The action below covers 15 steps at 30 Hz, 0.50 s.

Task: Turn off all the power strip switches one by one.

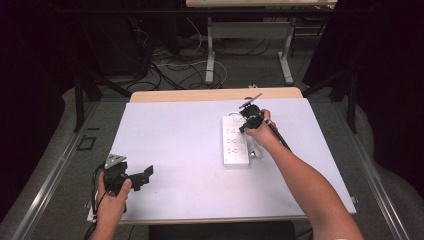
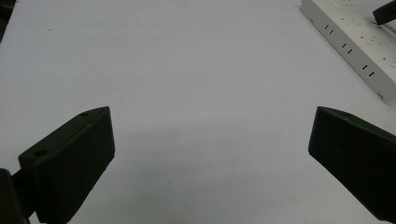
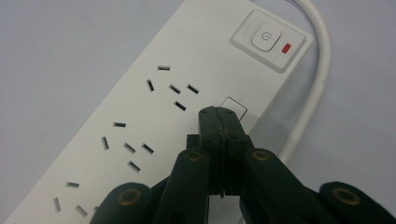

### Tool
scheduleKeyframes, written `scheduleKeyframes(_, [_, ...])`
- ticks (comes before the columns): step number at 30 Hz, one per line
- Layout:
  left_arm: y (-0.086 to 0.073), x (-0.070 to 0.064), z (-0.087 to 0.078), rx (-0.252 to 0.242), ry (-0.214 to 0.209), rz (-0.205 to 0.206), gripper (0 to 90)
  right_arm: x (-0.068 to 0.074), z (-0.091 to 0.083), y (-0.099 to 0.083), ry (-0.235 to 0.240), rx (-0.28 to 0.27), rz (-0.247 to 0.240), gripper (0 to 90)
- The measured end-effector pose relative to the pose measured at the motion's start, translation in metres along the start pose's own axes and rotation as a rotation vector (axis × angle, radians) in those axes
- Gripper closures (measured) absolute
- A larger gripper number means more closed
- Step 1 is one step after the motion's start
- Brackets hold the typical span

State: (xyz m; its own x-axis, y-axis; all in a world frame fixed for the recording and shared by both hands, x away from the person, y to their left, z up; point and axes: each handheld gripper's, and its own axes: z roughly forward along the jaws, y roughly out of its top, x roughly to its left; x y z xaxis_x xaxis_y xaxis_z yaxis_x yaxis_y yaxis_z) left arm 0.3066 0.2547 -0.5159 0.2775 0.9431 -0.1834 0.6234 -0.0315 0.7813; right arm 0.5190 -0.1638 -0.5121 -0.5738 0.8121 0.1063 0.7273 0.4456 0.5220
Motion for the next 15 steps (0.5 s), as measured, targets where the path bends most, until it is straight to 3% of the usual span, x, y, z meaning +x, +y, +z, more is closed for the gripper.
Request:
scheduleKeyframes(4, [-0.0001, 0.0000, 0.0002, -0.004, 0.000, -0.001, 0.4, 0.0010, 0.0003, 0.0000, -0.002, -0.003, 0.018, 90.0])
scheduleKeyframes(15, [0.0002, -0.0001, -0.0004, -0.004, 0.002, 0.002, 0.4, -0.0003, 0.0017, 0.0005, -0.009, -0.006, 0.008, 90.0])
